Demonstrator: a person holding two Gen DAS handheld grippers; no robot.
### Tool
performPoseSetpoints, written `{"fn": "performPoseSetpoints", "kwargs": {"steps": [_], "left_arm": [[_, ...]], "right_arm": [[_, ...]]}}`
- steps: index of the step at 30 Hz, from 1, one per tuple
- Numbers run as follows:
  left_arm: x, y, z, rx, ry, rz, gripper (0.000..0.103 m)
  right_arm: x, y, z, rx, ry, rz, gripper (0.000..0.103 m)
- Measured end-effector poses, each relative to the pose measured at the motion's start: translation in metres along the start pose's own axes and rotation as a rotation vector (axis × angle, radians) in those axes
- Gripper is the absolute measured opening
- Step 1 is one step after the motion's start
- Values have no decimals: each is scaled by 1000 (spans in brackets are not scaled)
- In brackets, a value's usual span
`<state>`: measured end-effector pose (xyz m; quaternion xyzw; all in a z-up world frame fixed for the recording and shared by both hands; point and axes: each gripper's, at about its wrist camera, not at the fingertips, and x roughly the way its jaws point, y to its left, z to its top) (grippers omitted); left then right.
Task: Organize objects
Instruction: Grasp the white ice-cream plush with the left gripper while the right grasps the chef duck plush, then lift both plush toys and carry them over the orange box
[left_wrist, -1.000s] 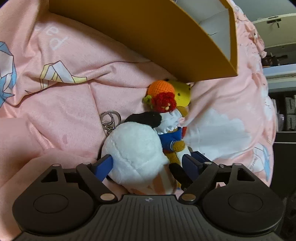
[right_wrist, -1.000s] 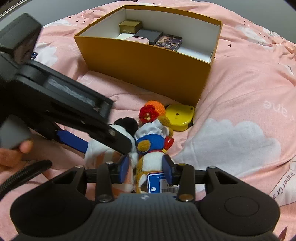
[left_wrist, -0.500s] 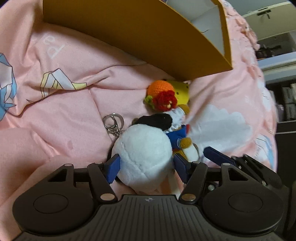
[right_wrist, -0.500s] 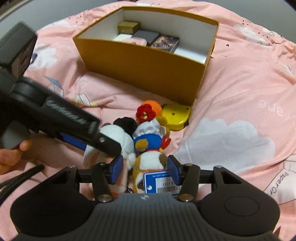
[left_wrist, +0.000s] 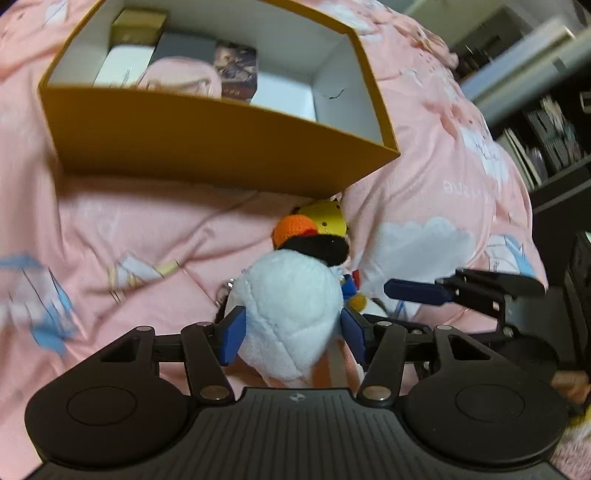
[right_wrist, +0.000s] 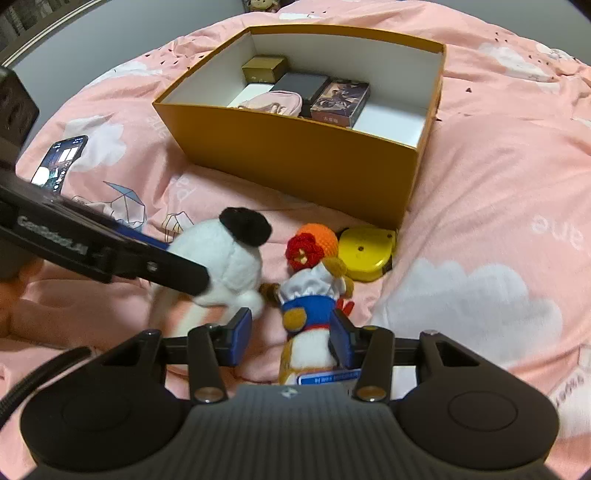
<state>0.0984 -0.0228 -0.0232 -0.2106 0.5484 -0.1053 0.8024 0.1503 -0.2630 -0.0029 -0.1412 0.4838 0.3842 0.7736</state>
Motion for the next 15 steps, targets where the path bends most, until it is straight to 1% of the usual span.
{"fn": "performPoseSetpoints", "kwargs": {"steps": [2, 3, 4, 5, 6, 7, 8, 10, 12, 15], "left_arm": [[2, 5, 7, 17, 4, 17, 63], [2, 8, 9, 13, 0, 38, 60], [4, 10, 11, 24, -3, 75, 57], [6, 11, 12, 40, -4, 106, 58], [7, 14, 11, 38, -7, 123, 63], [9, 16, 11, 20, -6, 122, 69], [11, 19, 9, -1, 2, 116, 72], [13, 24, 6, -34, 16, 119, 85], [16, 32, 1, -80, 27, 99, 88], [23, 47, -5, -204, 50, 23, 88]], "right_arm": [[7, -1, 4, -2, 20, -6, 48], [11, -1, 6, -6, 30, -7, 47], [16, -1, 7, -10, 42, -6, 46], [19, -2, 8, -12, 51, -6, 46], [22, -3, 8, -13, 60, -4, 46], [24, -5, 8, -9, 70, -1, 46], [26, -7, 8, -2, 82, 2, 46], [30, -14, 7, 18, 106, 7, 46], [32, -22, 7, 46, 127, 24, 46], [34, -36, 5, 108, 143, 77, 46]]}}
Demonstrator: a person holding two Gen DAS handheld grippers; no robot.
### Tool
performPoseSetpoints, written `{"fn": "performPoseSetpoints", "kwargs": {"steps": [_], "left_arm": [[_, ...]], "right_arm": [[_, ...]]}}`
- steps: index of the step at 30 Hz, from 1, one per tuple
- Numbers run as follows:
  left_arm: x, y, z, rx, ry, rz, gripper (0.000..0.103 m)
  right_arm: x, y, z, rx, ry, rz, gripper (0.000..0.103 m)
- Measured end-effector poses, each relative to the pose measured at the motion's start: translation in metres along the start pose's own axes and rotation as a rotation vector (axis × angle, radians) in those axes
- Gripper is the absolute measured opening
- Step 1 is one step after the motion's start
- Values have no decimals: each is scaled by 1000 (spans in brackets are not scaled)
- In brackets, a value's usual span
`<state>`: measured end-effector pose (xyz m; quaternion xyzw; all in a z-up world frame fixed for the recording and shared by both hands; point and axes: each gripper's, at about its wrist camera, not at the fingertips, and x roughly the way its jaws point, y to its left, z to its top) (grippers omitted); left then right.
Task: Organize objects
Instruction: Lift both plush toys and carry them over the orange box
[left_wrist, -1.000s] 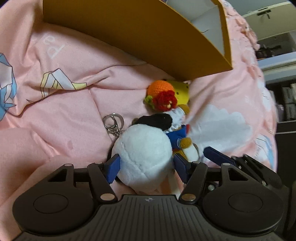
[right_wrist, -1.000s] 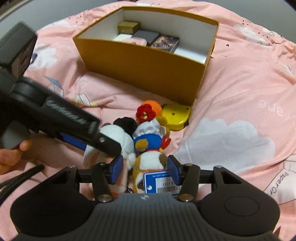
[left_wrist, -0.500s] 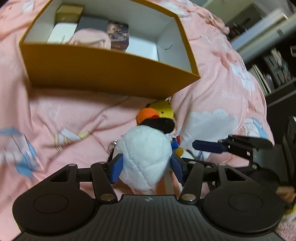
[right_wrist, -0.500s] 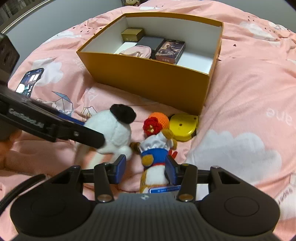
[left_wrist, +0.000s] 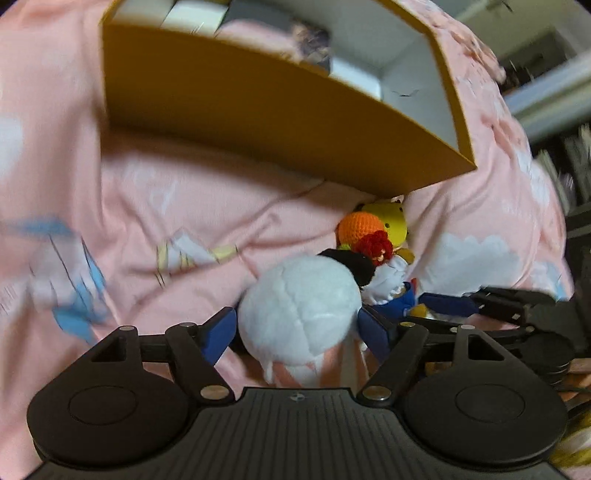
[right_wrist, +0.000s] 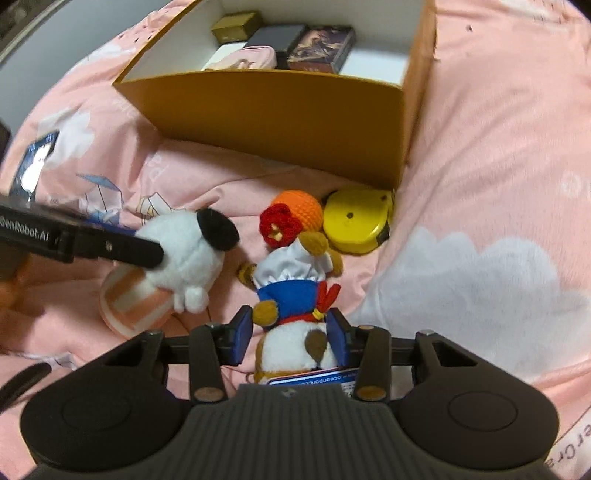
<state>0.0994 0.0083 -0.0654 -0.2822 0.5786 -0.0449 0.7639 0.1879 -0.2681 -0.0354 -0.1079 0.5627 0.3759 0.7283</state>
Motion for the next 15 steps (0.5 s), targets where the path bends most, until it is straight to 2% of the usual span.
{"fn": "performPoseSetpoints", "kwargs": {"steps": [2, 5, 15], "left_arm": [[6, 7, -3, -68, 16, -39, 89], [13, 10, -8, -110, 15, -59, 89], [13, 1, -11, -85, 12, -23, 88]], "right_arm": [[0, -3, -1, 20, 1, 17, 46], [3, -3, -2, 34, 2, 26, 47], [7, -4, -3, 25, 3, 21, 47]]}}
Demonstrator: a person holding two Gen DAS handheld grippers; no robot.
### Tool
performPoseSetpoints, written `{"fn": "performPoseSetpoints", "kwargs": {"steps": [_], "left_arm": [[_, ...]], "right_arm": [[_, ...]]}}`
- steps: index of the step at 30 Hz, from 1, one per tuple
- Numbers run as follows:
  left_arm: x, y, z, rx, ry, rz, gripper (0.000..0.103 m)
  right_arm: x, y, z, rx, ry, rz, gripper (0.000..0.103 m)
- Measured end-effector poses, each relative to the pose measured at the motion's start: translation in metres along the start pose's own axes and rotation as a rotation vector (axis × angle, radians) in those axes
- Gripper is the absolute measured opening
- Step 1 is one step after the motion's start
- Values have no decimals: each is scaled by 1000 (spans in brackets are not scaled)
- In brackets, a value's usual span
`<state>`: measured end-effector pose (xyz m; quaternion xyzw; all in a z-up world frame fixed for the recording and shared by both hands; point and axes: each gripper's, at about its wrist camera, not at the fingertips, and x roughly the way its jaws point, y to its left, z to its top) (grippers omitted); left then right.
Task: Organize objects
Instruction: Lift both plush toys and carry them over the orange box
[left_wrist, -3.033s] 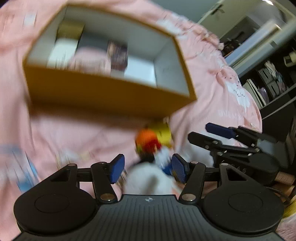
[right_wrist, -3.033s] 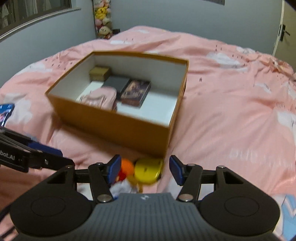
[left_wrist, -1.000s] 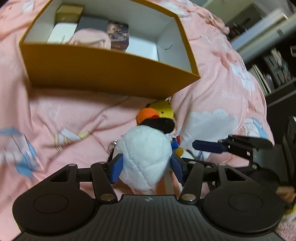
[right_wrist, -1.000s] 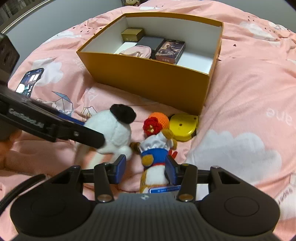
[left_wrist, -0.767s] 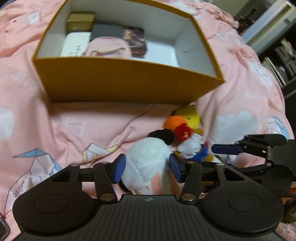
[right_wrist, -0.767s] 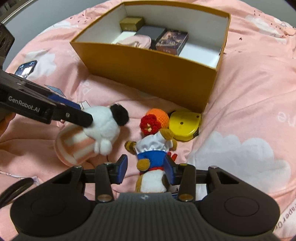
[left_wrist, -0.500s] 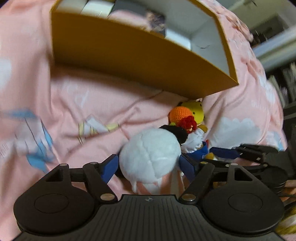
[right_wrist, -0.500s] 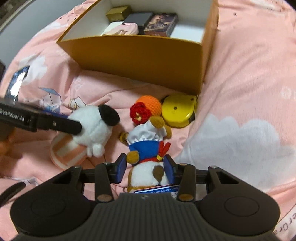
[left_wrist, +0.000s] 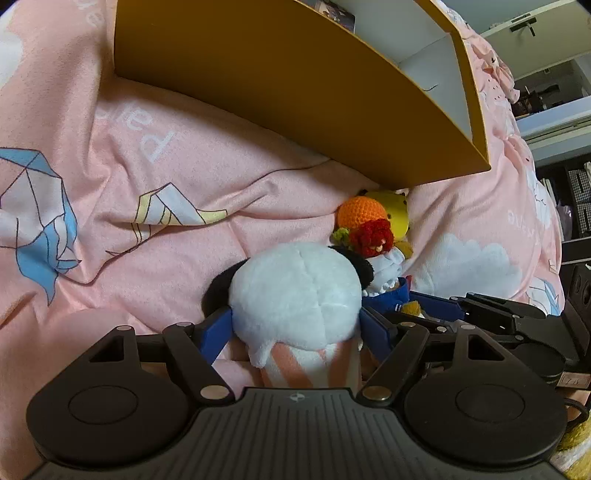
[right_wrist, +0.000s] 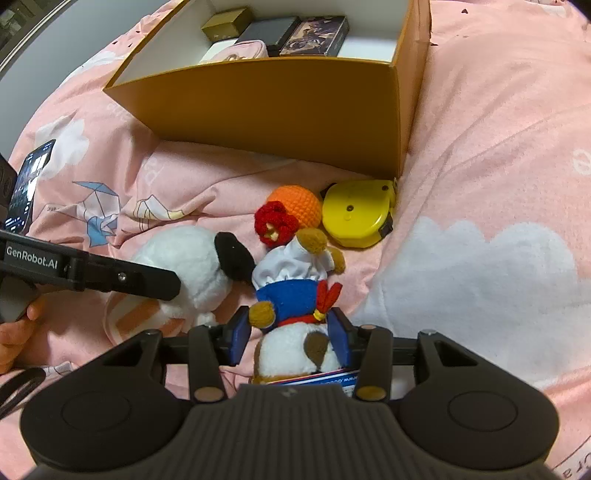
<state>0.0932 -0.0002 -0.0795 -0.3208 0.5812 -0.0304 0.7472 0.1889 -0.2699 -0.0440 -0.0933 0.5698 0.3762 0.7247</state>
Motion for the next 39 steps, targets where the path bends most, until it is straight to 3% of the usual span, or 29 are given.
{"fn": "performPoseSetpoints", "kwargs": {"steps": [5, 10, 14, 18, 26, 32, 39], "left_arm": [[-2, -1, -1, 13, -14, -8, 81], [-14, -12, -6, 74, -83, 11, 79], [-29, -26, -9, 168, -184, 74, 78], [-29, -27, -10, 192, -196, 98, 78], [-30, -23, -11, 186, -202, 80, 78], [-35, -19, -12, 177, -220, 35, 78], [-50, -27, -11, 195, -260, -20, 78]], "right_arm": [[0, 5, -2, -15, -20, -15, 37], [-9, 11, -3, -35, -44, -35, 36], [-12, 26, -4, -112, -21, -106, 43], [-18, 43, -8, -207, 13, -152, 55], [16, 52, -12, -288, 71, -296, 54], [4, 46, -14, -263, 34, -279, 48], [-43, 36, -12, -158, -57, -197, 47]]}}
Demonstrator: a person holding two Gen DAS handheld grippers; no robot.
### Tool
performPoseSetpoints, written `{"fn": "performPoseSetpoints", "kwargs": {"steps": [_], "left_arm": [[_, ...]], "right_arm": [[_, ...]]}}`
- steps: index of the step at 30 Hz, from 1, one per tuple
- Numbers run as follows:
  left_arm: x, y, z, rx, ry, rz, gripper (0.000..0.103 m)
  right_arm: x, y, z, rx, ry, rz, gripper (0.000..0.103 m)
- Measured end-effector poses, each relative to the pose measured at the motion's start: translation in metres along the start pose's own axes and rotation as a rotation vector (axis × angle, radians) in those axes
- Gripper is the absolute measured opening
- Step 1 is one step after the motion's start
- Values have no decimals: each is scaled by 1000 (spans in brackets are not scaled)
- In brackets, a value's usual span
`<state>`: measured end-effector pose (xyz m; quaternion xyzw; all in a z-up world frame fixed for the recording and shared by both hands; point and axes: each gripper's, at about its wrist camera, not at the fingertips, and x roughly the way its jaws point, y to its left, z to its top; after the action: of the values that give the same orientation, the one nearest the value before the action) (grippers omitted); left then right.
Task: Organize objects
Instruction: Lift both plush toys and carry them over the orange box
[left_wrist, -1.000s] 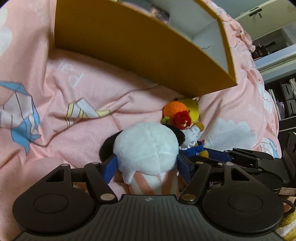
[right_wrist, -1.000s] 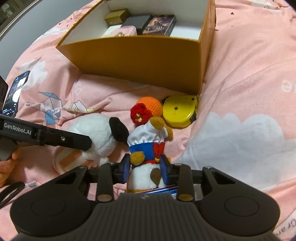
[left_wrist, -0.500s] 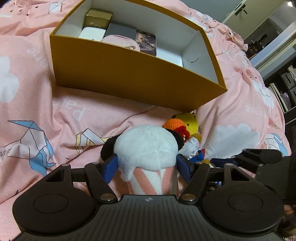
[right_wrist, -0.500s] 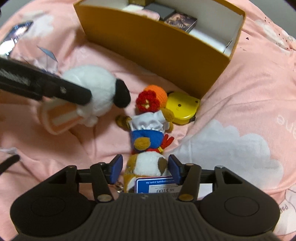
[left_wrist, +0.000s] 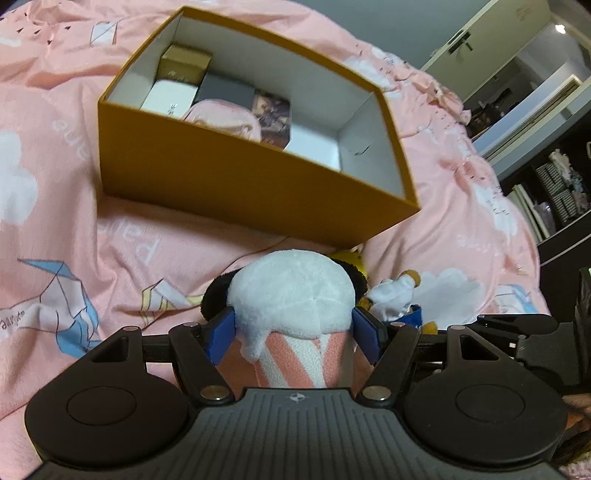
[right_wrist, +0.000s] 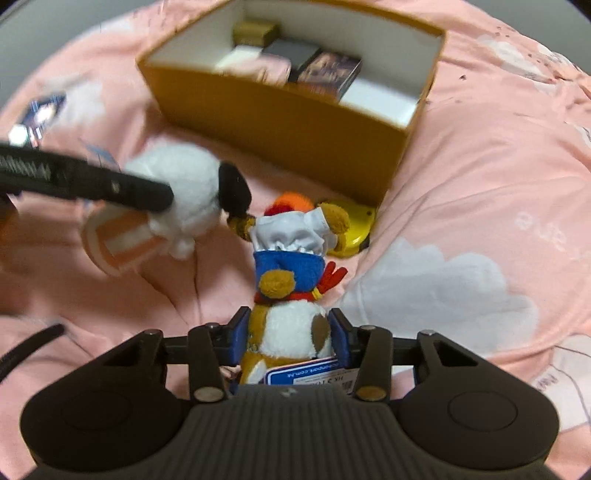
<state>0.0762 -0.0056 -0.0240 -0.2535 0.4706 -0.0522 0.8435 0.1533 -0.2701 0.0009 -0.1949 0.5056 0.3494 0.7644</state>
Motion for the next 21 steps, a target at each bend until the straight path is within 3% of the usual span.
{"fn": "performPoseSetpoints", "kwargs": {"steps": [10, 21], "left_arm": [[-31, -7, 34, -3, -99, -74, 78], [-47, -15, 104, 3, -219, -103, 77]], "right_arm": [[-62, -19, 31, 154, -189, 119, 47], [-83, -39, 96, 252, -358, 187, 47]]}}
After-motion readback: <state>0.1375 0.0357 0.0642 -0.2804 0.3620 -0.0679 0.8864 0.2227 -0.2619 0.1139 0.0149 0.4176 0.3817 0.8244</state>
